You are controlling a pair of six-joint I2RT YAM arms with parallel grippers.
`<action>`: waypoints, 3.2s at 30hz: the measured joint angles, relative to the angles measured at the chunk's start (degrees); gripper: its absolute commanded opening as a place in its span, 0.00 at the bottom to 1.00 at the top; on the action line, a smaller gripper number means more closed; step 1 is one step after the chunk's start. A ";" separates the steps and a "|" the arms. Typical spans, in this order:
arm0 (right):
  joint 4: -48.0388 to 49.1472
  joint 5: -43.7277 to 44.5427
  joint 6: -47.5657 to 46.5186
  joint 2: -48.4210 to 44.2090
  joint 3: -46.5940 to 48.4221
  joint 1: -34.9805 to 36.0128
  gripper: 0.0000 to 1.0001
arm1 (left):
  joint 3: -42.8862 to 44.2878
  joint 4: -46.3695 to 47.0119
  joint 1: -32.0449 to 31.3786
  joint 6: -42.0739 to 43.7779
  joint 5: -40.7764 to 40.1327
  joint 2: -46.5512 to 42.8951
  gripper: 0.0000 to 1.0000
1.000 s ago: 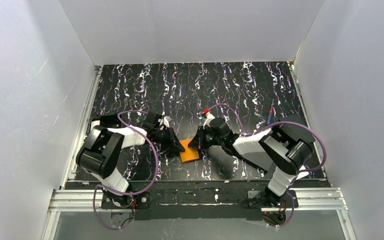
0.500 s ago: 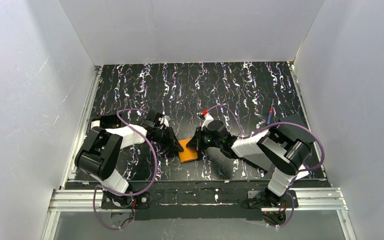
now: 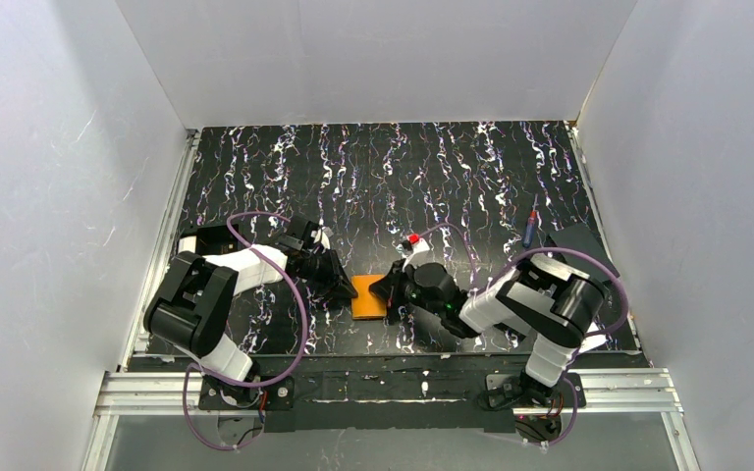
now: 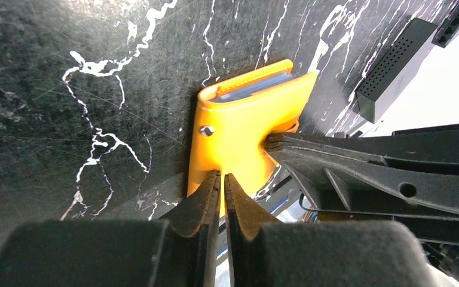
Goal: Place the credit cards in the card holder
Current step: Close the card holder at the center of the board, then move the card holder to the center of the board.
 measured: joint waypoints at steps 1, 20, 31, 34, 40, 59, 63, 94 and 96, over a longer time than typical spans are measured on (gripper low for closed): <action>2.19 1.55 0.00 0.09 -1.27 0.70 0.01 | 0.02 0.00 0.00 0.11 -0.07 0.00 0.07; 22.47 31.10 -3.45 13.90 -0.26 13.16 0.01 | 1.90 -2.75 0.39 3.23 -1.70 0.37 0.07; 22.14 50.23 -5.27 19.96 6.67 22.29 0.01 | 1.92 -6.08 0.57 5.42 -2.99 -5.51 0.07; 19.87 53.77 -5.86 23.82 13.66 24.30 0.01 | 1.92 -7.54 1.07 6.60 -3.67 -8.39 0.07; 15.72 55.52 -4.59 24.22 16.94 24.79 0.41 | 1.73 -9.55 4.72 8.57 -3.63 -10.99 0.09; -43.34 26.82 -11.78 -22.91 9.46 14.67 0.92 | 2.03 -14.49 10.58 12.52 2.86 -16.22 0.36; -52.13 20.02 -10.21 -28.89 12.52 9.94 0.91 | -1.03 -13.55 10.08 10.75 5.27 -17.33 0.46; -55.17 4.24 20.46 -22.93 5.16 -2.51 0.70 | -4.74 -12.90 -3.67 2.93 2.21 -28.46 0.55; -56.76 6.73 21.33 -21.49 7.06 -1.22 0.70 | -4.74 -12.92 -3.67 3.06 2.14 -28.46 0.55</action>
